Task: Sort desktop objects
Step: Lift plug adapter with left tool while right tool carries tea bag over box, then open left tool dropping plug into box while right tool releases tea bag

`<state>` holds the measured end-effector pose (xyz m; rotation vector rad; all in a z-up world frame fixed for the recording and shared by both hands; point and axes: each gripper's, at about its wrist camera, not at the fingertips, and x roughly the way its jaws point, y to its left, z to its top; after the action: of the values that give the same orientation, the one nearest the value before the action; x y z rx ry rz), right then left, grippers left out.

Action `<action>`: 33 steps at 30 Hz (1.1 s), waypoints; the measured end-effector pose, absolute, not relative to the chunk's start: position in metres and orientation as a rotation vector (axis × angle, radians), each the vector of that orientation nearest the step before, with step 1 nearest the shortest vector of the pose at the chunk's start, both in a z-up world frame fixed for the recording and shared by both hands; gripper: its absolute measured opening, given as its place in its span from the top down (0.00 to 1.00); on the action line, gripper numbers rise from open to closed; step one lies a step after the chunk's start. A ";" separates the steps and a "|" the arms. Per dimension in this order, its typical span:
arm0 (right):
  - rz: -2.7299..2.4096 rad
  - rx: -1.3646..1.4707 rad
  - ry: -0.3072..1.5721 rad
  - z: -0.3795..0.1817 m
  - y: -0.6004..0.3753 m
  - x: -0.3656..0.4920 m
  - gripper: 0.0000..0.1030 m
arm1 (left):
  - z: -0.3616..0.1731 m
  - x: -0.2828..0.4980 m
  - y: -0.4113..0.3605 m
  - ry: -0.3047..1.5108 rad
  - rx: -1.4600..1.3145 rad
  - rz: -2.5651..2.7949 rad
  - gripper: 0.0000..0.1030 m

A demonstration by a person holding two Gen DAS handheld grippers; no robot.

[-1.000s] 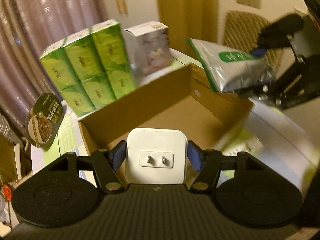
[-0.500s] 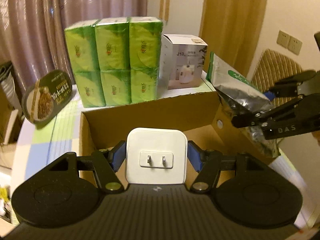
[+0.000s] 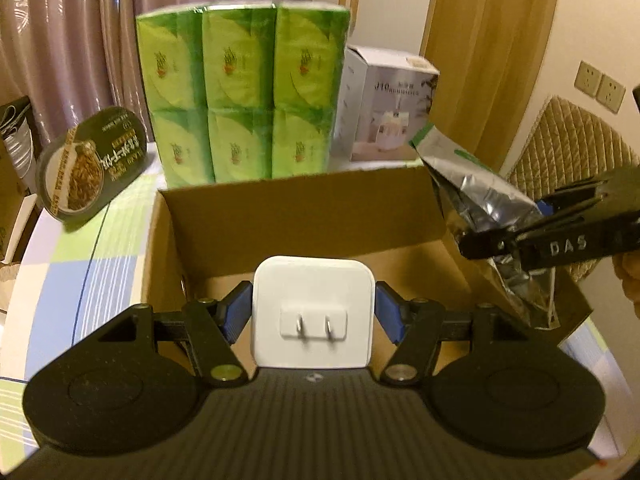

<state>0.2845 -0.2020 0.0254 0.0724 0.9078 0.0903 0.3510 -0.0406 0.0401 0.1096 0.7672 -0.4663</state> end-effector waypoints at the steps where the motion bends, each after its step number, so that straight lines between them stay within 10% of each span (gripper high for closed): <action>1: 0.092 0.081 0.915 0.024 -0.203 0.285 0.51 | 0.038 0.351 -0.041 0.773 0.114 -0.463 0.41; 33: 0.138 0.057 0.787 0.071 -0.179 0.215 0.40 | 0.063 0.307 -0.020 0.709 0.224 -0.486 0.39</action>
<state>0.2154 -0.1792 0.0711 0.0574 0.7871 0.1383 0.3066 -0.0198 0.0633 0.2244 0.7086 -0.4863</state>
